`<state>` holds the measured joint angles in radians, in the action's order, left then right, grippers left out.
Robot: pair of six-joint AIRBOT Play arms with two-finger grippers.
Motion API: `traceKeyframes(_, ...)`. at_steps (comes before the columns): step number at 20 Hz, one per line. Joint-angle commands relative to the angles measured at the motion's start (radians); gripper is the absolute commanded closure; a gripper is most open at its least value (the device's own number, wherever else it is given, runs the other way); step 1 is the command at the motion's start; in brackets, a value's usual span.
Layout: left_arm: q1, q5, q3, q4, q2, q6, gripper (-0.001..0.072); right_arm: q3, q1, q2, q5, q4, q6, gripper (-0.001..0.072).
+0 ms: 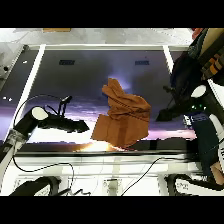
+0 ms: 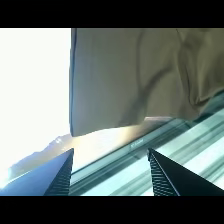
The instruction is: Fold the clothes and pants, and hang the long-sleeved shirts on hangers.
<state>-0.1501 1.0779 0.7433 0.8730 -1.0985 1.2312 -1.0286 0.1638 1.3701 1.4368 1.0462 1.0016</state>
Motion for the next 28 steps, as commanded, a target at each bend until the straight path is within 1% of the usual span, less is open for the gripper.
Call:
traceKeyframes(1, -0.017, -0.101, -0.046, -0.029, -0.013, -0.008, 0.0164, 0.195, 0.006, -0.002, -0.042, -0.112, -0.143, 0.0699)
traceKeyframes(2, -0.019, -0.119, -0.046, -0.03, -0.026, -0.008, 0.0164, 0.228, 0.006, -0.002, -0.042, -0.157, -0.177, 0.07)
traceKeyframes(4, -0.018, -0.139, -0.046, -0.029, -0.063, -0.009, 0.0158, 0.262, 0.006, -0.002, -0.043, -0.237, -0.212, 0.0694)
traceKeyframes(5, -0.018, -0.142, -0.046, -0.029, -0.086, -0.009, 0.0063, 0.263, 0.006, -0.002, -0.043, -0.265, -0.211, 0.0648)
traceKeyframes(6, -0.019, -0.139, -0.046, -0.038, -0.116, -0.008, -0.0009, 0.261, 0.006, -0.002, -0.043, -0.294, -0.211, 0.0491)
traceKeyframes(7, -0.019, -0.127, -0.046, -0.053, -0.146, -0.009, -0.0009, 0.26, 0.006, -0.002, -0.048, -0.316, -0.209, 0.0291)
traceKeyframes(8, -0.024, -0.108, -0.046, -0.077, -0.175, -0.008, -0.0006, 0.26, 0.006, -0.002, -0.055, -0.33, -0.206, 0.0223)
traceKeyframes(10, -0.055, -0.087, -0.046, -0.115, -0.229, -0.009, -0.0004, 0.26, 0.006, -0.002, -0.068, -0.34, -0.206, 0.0225)
traceKeyframes(13, -0.126, -0.121, -0.046, -0.127, -0.308, -0.008, 0.0012, 0.26, 0.006, -0.002, -0.067, -0.343, -0.206, 0.0226)
traceKeyframes(14, -0.145, -0.136, -0.046, -0.144, -0.327, -0.009, 0.0096, 0.26, 0.006, -0.002, -0.066, -0.344, -0.206, 0.0226)
traceKeyframes(15, -0.163, -0.159, -0.046, -0.171, -0.343, -0.009, 0.0224, 0.26, 0.006, -0.002, -0.067, -0.344, -0.206, 0.0226)
traceKeyframes(16, -0.177, -0.188, -0.045, -0.195, -0.352, -0.009, 0.0313, 0.26, 0.006, -0.002, -0.067, -0.344, -0.206, 0.0227)
traceKeyframes(17, -0.189, -0.224, -0.044, -0.22, -0.357, -0.009, 0.0437, 0.26, 0.006, -0.002, -0.067, -0.344, -0.206, 0.0226)
traceKeyframes(18, -0.193, -0.25, -0.042, -0.252, -0.356, -0.01, 0.0674, 0.26, 0.006, -0.002, -0.067, -0.345, -0.206, 0.0227)
traceKeyframes(19, -0.192, -0.25, -0.032, -0.284, -0.354, -0.035, 0.0699, 0.26, 0.006, -0.002, -0.068, -0.351, -0.206, 0.0228)
traceKeyframes(20, -0.18, -0.23, -0.007, -0.291, -0.347, -0.075, 0.07, 0.258, 0.006, -0.002, -0.068, -0.367, -0.206, 0.0228)
traceKeyframes(22, -0.136, -0.139, 0.064, -0.274, -0.309, -0.121, 0.07, 0.229, 0.006, -0.002, -0.063, -0.388, -0.201, 0.0229)
traceKeyframes(25, -0.011, 0.034, 0.195, -0.245, -0.183, -0.121, 0.07, 0.131, 0.006, -0.002, -0.03, -0.416, -0.179, 0.023)
traceKeyframes(28, 0.141, 0.136, 0.29, -0.245, 0.004, -0.121, 0.07, 0.024, 0.006, -0.002, -0.009, -0.419, -0.152, 0.023)
